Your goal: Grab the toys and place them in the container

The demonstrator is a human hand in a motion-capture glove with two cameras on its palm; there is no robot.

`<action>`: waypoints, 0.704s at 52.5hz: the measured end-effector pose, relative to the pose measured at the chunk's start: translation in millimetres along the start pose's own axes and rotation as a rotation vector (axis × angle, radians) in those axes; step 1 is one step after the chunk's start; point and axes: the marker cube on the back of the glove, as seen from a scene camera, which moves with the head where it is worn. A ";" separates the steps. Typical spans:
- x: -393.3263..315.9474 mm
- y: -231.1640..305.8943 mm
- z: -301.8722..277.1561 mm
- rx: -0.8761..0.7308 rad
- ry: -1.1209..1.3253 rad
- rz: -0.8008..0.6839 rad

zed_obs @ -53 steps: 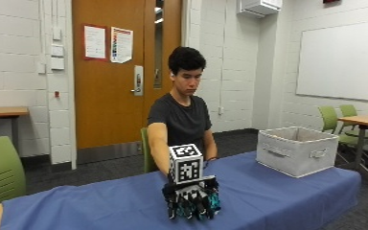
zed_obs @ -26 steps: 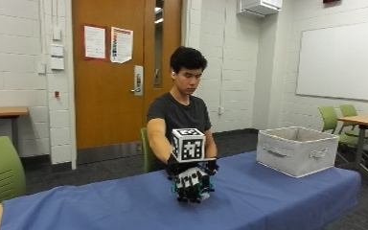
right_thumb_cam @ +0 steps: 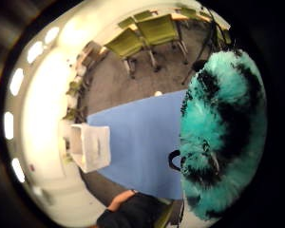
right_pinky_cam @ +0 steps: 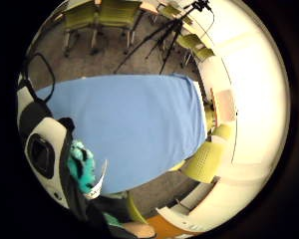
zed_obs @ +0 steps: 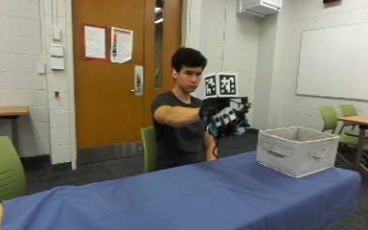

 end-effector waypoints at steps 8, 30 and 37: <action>-77.4 -2.2 -48.3 0.051 -0.018 -0.107; -388.7 70.7 -94.8 0.047 -0.163 -0.672; -438.3 87.3 -83.1 0.048 -0.097 -0.760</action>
